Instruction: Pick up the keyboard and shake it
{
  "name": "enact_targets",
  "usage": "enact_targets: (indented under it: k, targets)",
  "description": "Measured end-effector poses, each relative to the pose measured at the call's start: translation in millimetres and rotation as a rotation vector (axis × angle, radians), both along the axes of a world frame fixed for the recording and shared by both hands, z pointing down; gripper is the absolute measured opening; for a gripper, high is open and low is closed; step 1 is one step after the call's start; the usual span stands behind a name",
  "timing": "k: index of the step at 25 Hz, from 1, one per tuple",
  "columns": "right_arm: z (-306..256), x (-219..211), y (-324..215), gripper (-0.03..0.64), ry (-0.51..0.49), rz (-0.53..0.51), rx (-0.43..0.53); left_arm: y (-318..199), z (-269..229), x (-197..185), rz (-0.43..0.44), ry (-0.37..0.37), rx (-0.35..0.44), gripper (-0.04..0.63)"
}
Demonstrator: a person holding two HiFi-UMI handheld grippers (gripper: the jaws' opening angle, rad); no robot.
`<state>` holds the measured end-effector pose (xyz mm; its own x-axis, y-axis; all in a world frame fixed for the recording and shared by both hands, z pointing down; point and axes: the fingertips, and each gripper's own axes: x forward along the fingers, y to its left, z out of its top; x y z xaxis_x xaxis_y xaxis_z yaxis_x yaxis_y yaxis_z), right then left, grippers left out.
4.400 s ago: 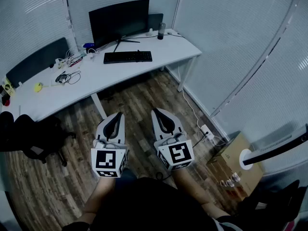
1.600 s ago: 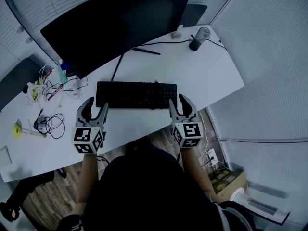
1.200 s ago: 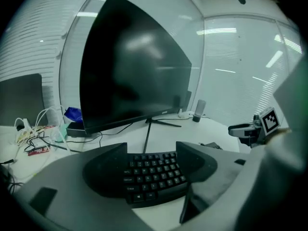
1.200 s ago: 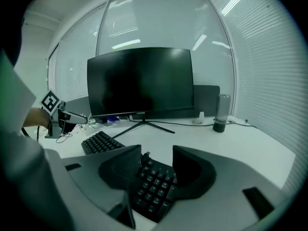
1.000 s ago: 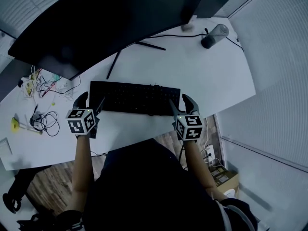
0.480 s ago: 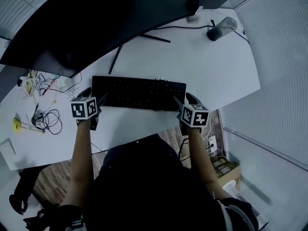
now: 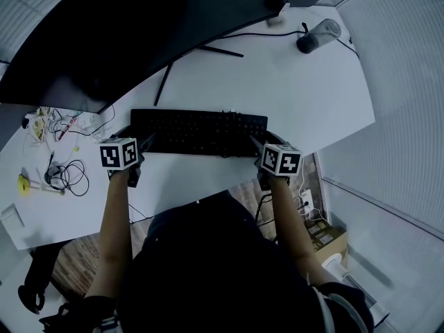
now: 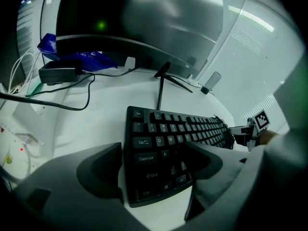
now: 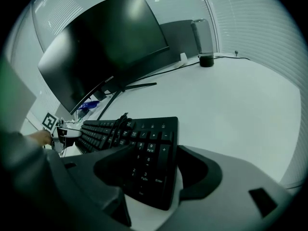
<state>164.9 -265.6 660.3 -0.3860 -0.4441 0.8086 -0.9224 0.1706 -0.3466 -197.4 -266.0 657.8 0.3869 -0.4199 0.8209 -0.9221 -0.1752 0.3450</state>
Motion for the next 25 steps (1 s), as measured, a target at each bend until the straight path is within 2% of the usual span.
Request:
enact_targets:
  k: [9,14,19,25]
  targets:
    - [1,2,0,0.281,0.014,0.044,-0.048,1,-4,2,-0.013,-0.008,0.002,0.388]
    - [-14,8,8,0.281,0.03,0.046,-0.025,8,-13,8,-0.01,0.005,0.025,0.388]
    - [-60,12,4,0.281,0.087,0.021,0.094,9,-32,14,-0.027,0.065,0.086,0.388]
    - [-137,11,-12,0.281,0.22,-0.039,0.295,8,-52,23,-0.072,0.198,0.157,0.388]
